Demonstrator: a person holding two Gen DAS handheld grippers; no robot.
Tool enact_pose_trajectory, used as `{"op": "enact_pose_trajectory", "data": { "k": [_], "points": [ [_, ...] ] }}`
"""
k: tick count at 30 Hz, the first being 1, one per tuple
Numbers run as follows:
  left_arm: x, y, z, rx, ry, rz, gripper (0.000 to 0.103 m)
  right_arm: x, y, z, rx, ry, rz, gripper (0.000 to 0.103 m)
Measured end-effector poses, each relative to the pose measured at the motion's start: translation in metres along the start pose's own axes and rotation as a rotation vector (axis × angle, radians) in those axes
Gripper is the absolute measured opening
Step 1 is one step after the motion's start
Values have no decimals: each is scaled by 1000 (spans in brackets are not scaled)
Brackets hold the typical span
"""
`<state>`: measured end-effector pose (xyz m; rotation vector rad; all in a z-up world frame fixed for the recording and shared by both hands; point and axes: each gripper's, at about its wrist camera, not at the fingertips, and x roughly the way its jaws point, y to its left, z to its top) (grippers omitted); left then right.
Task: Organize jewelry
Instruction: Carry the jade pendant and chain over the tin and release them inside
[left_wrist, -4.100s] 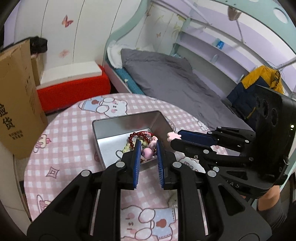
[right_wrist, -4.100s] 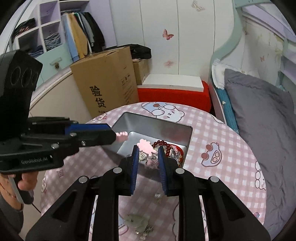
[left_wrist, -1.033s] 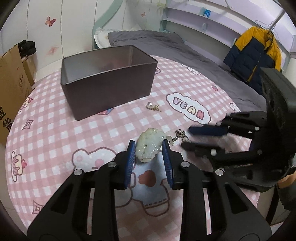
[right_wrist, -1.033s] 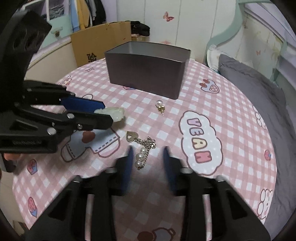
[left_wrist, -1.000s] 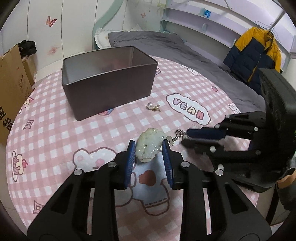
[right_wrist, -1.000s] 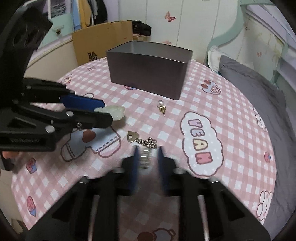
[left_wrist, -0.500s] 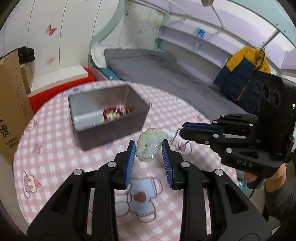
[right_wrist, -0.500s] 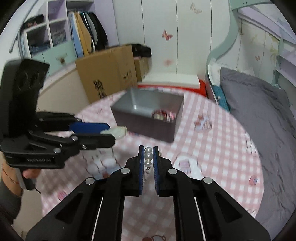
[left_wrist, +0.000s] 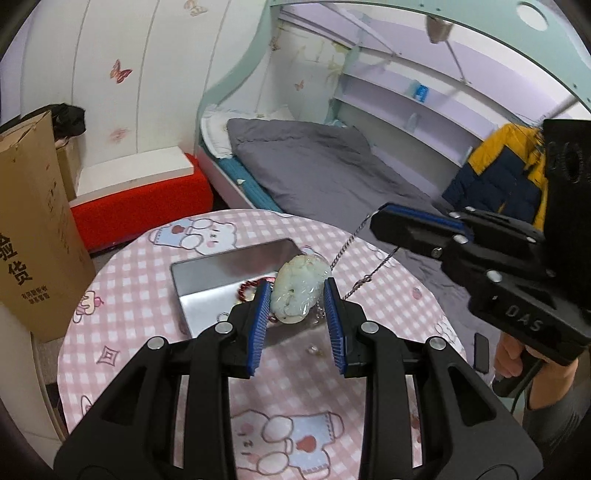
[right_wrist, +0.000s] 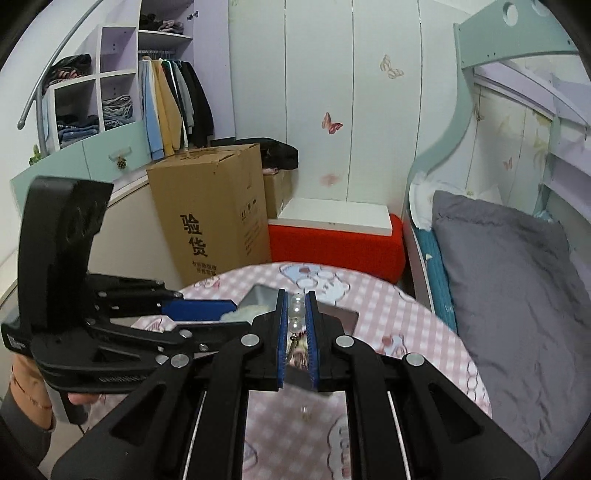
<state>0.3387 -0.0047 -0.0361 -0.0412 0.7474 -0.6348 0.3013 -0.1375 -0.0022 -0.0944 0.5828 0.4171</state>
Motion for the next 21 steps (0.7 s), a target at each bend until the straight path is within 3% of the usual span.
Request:
{"op": "enact_pose_trajectory", "data": {
  "k": [5,21],
  "points": [
    [20,21,4,-46,33,15,29,23,-3,4,4,16,-4,8],
    [73,41,-10,-102,141,36,30,74,-30,-38,92,168,17,8]
  ]
}}
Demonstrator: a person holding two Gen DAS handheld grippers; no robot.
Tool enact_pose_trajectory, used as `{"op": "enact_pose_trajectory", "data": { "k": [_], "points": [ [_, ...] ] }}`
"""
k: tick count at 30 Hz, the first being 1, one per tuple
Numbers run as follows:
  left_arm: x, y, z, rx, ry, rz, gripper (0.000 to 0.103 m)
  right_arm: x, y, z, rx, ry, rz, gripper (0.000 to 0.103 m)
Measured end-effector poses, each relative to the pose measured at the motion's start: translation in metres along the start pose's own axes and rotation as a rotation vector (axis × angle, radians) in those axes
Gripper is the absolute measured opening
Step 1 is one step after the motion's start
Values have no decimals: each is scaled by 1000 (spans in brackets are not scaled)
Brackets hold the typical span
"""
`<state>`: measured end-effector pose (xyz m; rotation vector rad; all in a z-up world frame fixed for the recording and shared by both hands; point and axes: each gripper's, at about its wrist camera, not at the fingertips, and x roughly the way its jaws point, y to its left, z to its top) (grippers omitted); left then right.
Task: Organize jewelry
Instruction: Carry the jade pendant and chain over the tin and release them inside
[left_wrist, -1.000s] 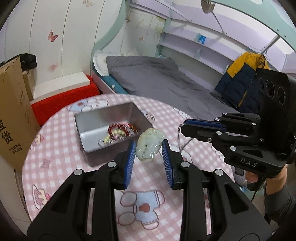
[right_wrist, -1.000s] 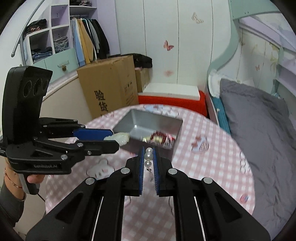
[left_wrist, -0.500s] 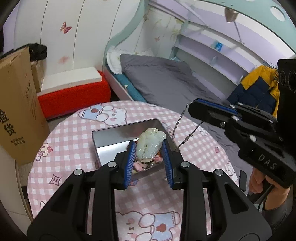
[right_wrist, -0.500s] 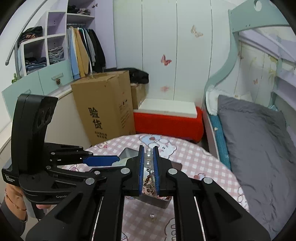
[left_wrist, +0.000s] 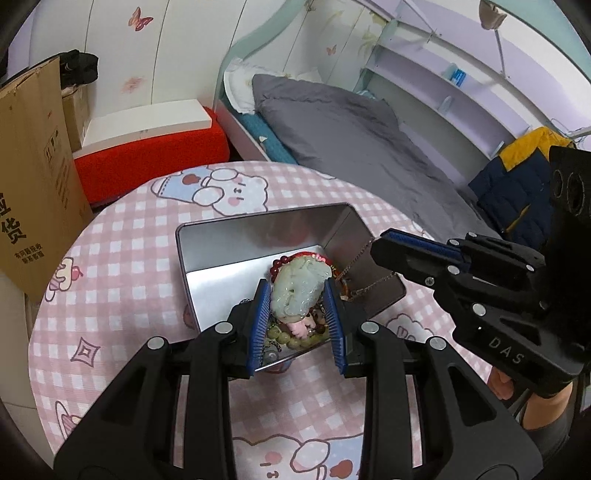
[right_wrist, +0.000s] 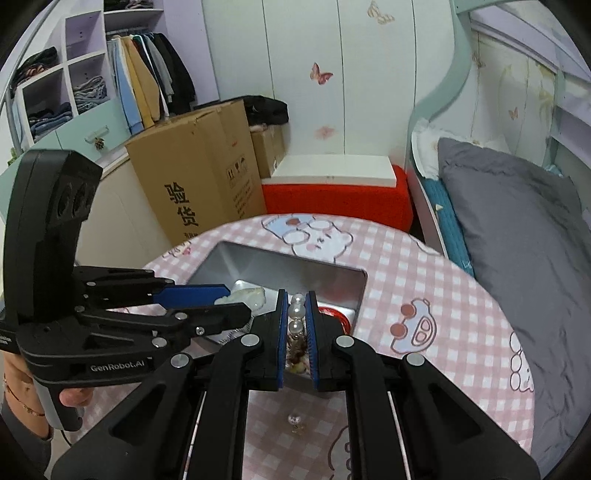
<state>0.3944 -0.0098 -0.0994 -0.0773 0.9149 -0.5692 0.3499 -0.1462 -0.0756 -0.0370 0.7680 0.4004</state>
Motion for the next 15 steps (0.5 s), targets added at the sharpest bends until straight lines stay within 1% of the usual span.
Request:
{"op": "enact_pose_trajectory", "data": {
  "k": [10,12,14,15],
  "points": [
    [4,-5,0,10,7,5,30,6,-3,-10,44,38,29,10],
    [3,-6,1,8,4,4,30,1,-3,-11,46,31,34,13],
    [-1,-8,0,13,-4,11,30,-3,-4,-12,49,24,34,21],
    [-4,-9,0,17,-12,12,31,-8,-5,-11,52,16,35,22]
  ]
}}
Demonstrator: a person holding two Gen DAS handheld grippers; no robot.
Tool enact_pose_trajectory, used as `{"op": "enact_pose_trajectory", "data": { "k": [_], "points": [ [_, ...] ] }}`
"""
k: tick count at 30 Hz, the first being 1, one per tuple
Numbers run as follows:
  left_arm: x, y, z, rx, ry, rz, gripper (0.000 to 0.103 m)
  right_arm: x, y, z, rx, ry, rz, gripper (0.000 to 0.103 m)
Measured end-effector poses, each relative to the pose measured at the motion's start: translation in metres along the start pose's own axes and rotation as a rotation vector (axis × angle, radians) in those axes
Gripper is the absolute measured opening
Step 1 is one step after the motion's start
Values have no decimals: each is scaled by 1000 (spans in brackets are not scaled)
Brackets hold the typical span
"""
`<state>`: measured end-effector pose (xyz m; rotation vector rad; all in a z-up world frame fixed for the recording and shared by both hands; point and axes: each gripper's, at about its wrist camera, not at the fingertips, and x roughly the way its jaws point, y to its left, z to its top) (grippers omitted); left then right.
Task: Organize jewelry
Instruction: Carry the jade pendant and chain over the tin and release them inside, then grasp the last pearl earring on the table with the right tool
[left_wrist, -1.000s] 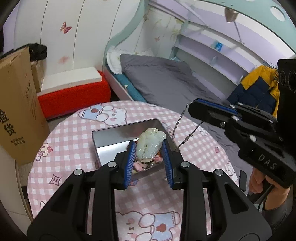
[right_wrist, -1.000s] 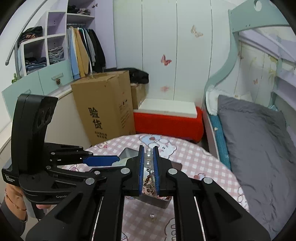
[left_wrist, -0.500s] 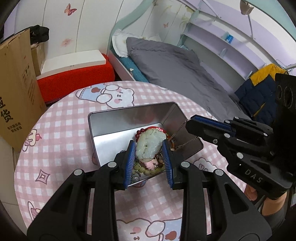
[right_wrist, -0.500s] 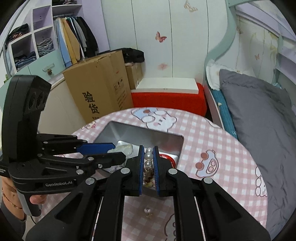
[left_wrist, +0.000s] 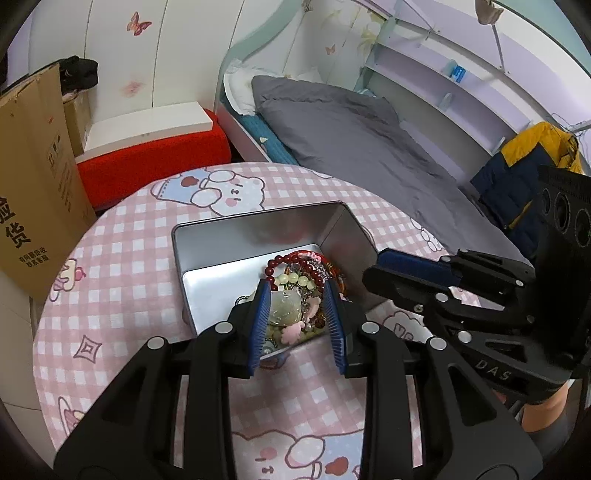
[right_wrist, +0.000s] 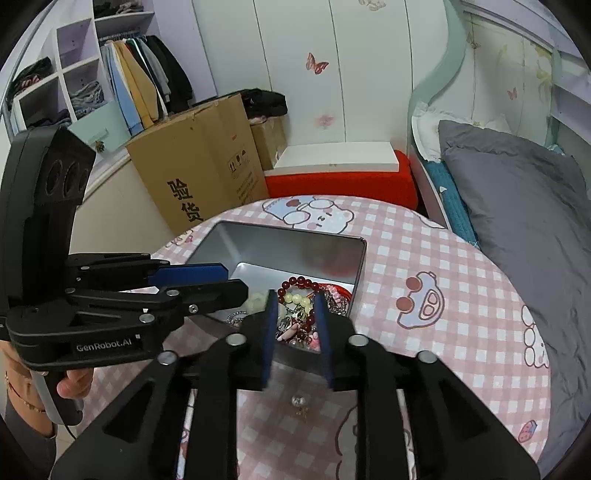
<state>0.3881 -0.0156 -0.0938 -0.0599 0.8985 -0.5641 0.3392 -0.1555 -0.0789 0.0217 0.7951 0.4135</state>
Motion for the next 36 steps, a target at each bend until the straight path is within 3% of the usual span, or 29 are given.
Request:
{"op": "enact_pose_trajectory", "data": {
  "k": [1,3,6,11,20,33,35,36],
  "points": [
    [-3,0,-1,4,-5,3,44,-4,0,0,0,-6,0,22],
    [-13,-1,-3,6,-31,20,54,-13,0,0,-2,-21,-3,22],
    [-28,0,-7,8,-56,31,54,-28,1,-4,-4,-42,-1,22],
    [-54,8,-18,5,-114,114,54,-42,3,-17,-23,-52,-24,23],
    [-61,33,-35,-65,-121,231,54,-15,3,-55,-46,27,-69,27],
    [-38,40,-36,-89,-81,227,53,31,14,-74,-112,107,-112,27],
    [-38,39,-34,-88,-81,212,46,34,15,-73,-124,118,-126,23],
    [-38,38,-33,-87,-82,207,33,35,16,-73,-132,120,-135,20]
  ]
}}
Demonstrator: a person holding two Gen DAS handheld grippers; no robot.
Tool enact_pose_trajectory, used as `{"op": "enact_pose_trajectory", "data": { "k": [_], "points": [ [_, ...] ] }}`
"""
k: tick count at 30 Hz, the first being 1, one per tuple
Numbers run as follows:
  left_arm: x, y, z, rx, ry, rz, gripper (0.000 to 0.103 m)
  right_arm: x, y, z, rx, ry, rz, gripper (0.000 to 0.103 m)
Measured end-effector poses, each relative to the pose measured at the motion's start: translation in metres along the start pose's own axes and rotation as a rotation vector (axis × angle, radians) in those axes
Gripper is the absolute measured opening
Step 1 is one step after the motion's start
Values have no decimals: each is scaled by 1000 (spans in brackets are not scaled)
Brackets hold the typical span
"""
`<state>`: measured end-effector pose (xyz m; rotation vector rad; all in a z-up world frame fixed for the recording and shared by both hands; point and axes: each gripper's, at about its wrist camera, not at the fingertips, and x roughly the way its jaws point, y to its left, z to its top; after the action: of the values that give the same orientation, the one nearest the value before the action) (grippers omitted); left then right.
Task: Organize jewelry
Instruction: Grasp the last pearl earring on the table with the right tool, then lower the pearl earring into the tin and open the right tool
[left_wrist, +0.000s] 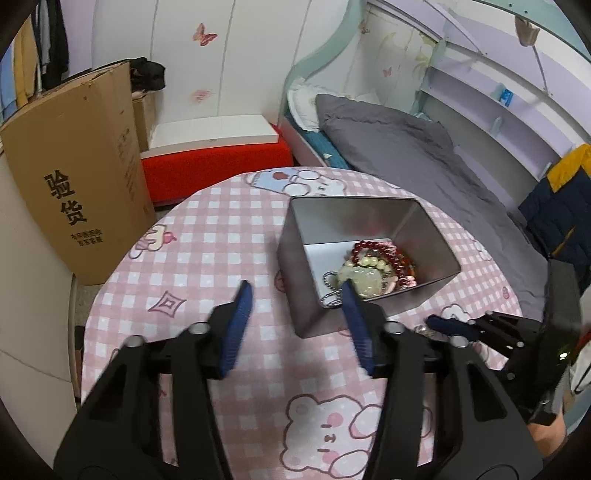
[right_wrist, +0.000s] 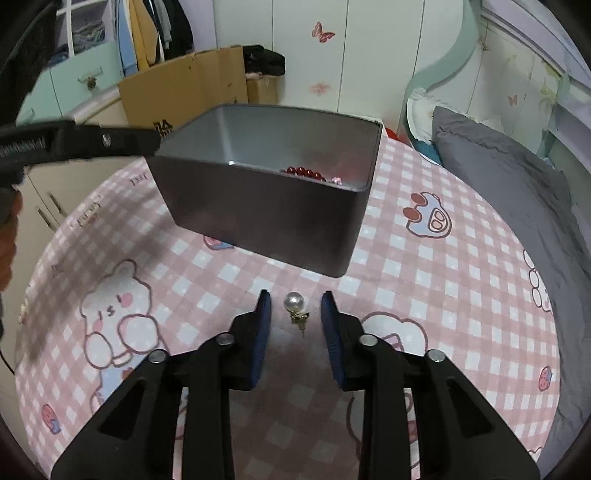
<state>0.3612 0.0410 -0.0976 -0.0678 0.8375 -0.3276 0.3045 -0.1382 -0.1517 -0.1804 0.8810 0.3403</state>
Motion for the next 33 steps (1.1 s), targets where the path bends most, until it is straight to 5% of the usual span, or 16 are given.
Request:
{"op": "enact_pose_trajectory", "data": {
  "k": [2,7,22,33],
  "points": [
    [1,-3,1,16,8,8,29,-1,0,0,-12,3,-6,10],
    [3,-9,3,21,20,-26,12,-1,-2,1,-14,10,4,9],
    [5,-9,5,4,41,-46,10,-74,-19,42,87,-165,133,9],
    [5,-9,5,9,40,-47,10,-44,-27,75,138,-145,124,9]
  ]
}}
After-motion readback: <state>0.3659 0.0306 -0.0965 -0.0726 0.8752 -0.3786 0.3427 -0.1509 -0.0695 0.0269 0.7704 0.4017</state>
